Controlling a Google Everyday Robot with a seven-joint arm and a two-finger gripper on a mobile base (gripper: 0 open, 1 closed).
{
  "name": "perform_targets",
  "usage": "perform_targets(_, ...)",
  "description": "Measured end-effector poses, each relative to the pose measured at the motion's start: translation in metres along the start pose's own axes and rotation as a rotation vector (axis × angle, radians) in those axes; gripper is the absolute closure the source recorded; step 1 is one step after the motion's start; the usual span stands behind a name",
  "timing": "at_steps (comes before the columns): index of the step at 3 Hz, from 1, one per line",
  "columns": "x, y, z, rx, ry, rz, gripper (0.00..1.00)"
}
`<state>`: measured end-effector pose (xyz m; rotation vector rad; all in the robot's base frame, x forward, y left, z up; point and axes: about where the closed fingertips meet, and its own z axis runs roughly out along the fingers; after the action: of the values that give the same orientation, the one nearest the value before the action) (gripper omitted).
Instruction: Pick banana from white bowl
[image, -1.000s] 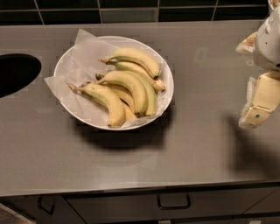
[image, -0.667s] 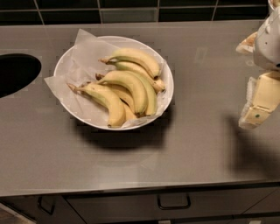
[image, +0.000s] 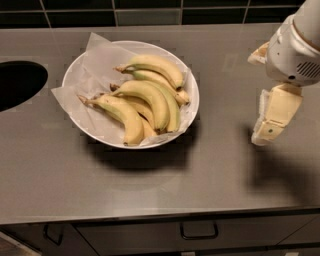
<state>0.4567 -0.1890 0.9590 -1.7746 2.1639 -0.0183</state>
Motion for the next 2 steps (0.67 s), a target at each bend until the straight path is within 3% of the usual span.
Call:
perform_targets(1,-0.0258,0.0000,0.0253,-0.069,-0.047,-0.050,0.00)
perform_targets(2,-0.0259,0.0000,0.0252,-0.069,-0.047,-0.050,0.00)
